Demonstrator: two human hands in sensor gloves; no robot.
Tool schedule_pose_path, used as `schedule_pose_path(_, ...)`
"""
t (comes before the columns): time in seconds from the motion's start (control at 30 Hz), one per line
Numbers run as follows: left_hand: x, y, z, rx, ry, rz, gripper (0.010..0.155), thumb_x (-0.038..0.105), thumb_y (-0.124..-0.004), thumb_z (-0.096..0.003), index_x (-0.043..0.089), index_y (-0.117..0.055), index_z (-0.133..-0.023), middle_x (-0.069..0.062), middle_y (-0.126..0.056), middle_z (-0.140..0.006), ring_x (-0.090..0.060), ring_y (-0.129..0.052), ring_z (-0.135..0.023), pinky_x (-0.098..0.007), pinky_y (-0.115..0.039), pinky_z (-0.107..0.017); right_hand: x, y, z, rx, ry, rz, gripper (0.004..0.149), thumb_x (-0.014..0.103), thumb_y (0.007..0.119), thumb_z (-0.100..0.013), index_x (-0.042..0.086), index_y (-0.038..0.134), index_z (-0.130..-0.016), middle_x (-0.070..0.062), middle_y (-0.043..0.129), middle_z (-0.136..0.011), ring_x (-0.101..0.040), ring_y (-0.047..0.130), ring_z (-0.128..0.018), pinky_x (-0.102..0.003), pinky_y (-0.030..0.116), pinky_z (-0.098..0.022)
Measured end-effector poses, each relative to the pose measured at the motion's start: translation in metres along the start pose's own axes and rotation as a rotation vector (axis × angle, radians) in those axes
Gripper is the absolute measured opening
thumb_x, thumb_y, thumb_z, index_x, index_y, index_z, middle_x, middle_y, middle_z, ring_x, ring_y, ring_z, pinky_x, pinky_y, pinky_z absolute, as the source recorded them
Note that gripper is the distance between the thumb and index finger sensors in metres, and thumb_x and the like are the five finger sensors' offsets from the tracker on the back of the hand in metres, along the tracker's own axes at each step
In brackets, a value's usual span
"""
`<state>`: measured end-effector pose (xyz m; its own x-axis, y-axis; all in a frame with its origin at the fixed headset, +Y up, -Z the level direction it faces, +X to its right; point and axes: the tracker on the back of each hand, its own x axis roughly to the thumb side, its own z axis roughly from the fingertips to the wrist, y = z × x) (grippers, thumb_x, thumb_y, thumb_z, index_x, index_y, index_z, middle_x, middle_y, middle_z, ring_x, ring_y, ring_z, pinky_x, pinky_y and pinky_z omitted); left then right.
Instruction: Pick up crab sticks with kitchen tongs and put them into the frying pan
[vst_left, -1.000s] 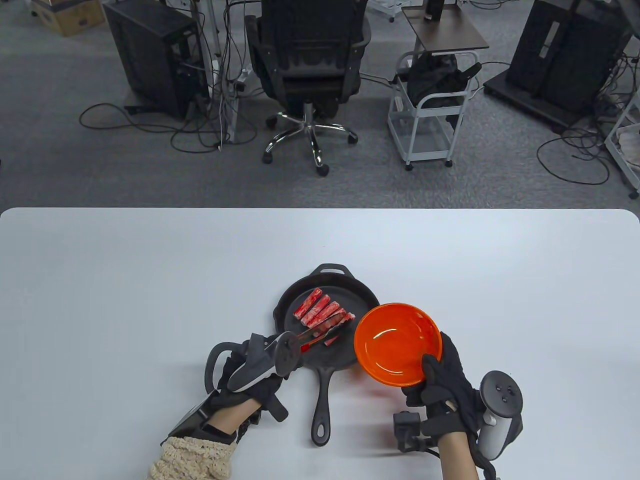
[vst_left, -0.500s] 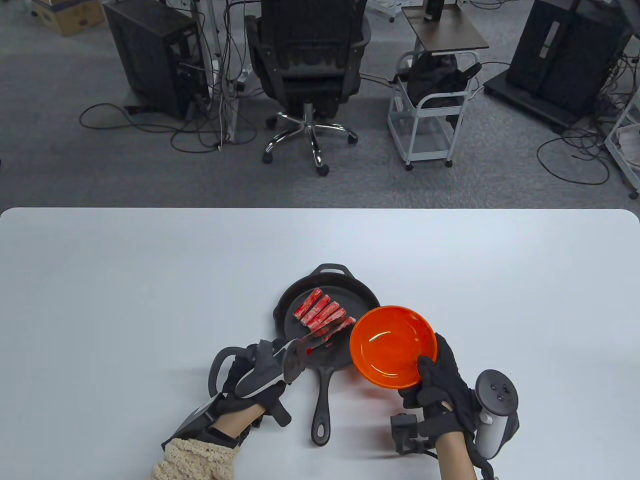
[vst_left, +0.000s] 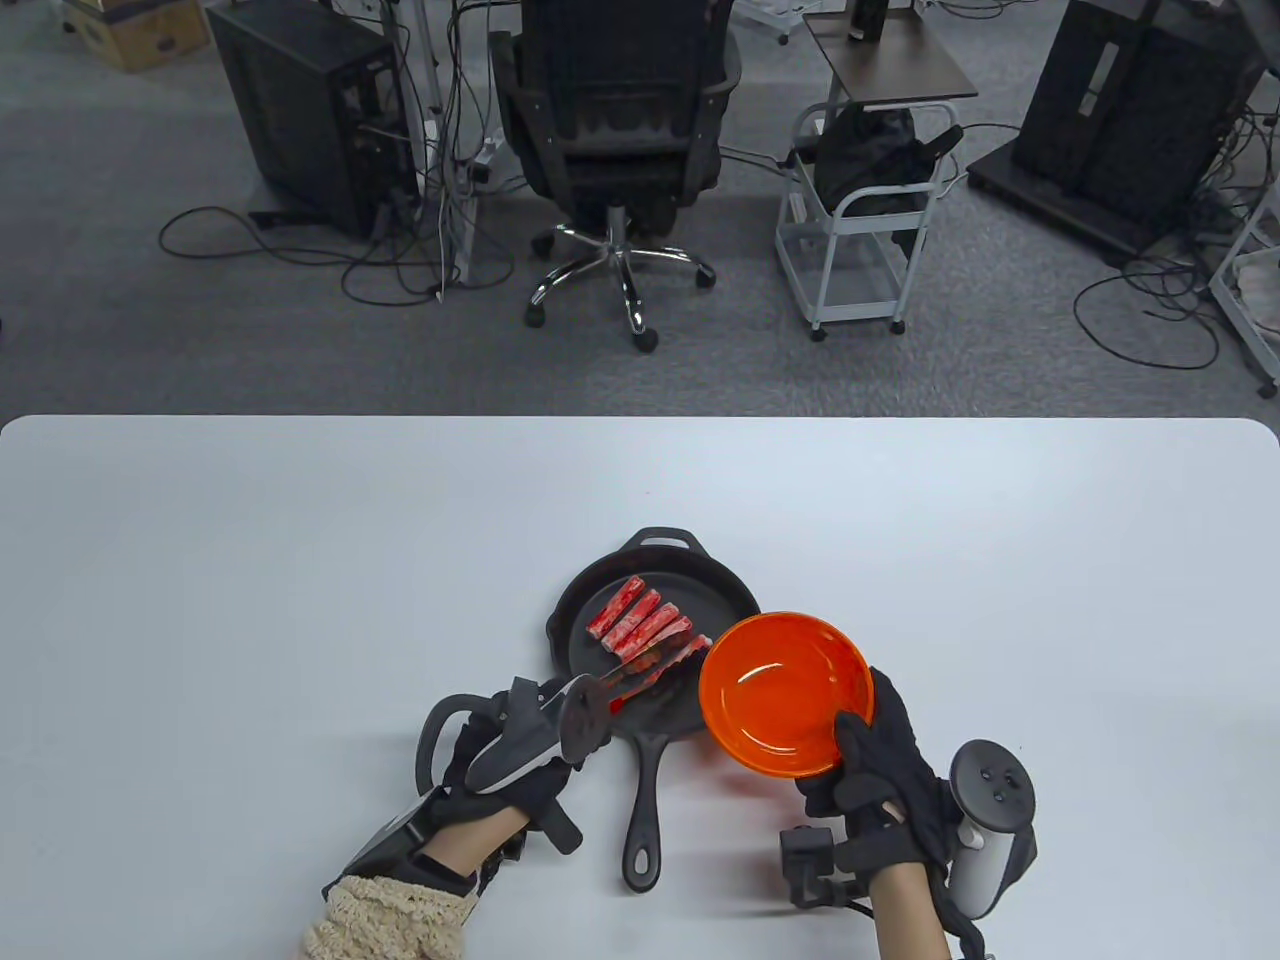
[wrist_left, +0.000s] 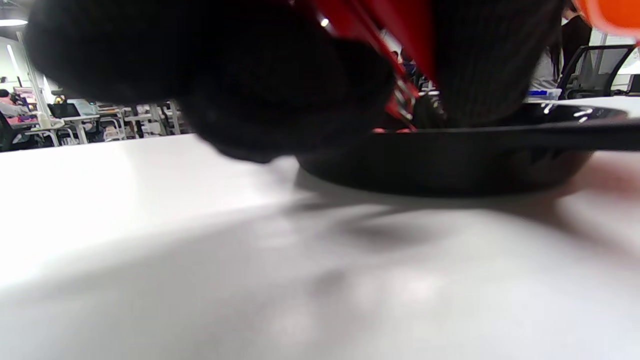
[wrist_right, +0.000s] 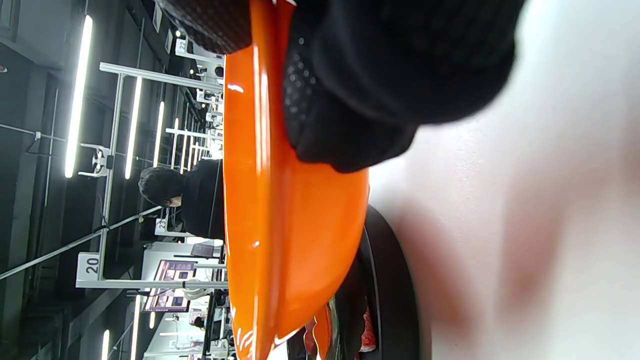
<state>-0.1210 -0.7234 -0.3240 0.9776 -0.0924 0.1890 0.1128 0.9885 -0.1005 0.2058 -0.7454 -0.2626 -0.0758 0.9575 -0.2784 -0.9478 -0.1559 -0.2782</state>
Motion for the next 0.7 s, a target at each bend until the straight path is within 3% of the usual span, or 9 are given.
schedule_pose_path(0.23, -0.004, 0.01, 0.008, 0.032, -0.004, 0.045, 0.08, 0.072, -0.077, -0.0491, 0.007, -0.084, -0.095, 0.005, -0.104, -0.058, -0.014, -0.106, -0.026, -0.036, -0.091, -0.022, 0.001, -0.001, 0.0, 0.005, -0.002, -0.012, 0.063, 0.025, 0.066, -0.055, 0.015, 0.044, -0.113, -0.031, 0.07, -0.099, -0.028, 0.101, -0.026, -0.021, 0.094, -0.011)
schedule_pose_path(0.47, -0.025, 0.032, 0.041, 0.104, 0.051, 0.135, 0.088, 0.074, -0.075, -0.0495, 0.002, -0.079, -0.099, 0.002, -0.103, -0.062, -0.015, -0.106, -0.028, -0.037, -0.091, -0.023, -0.001, 0.002, 0.0, 0.03, 0.005, 0.002, 0.063, 0.026, 0.066, -0.055, 0.015, 0.044, -0.113, -0.031, 0.07, -0.099, -0.028, 0.101, -0.026, -0.021, 0.094, -0.011)
schedule_pose_path(0.7, -0.049, 0.028, 0.065, 0.148, 0.127, 0.2, 0.093, 0.077, -0.07, -0.0506, -0.001, -0.074, -0.103, 0.001, -0.1, -0.067, -0.017, -0.106, -0.03, -0.038, -0.091, -0.025, -0.002, 0.003, 0.001, 0.036, 0.005, -0.002, 0.063, 0.026, 0.066, -0.055, 0.015, 0.044, -0.113, -0.031, 0.07, -0.099, -0.028, 0.101, -0.026, -0.021, 0.094, -0.011)
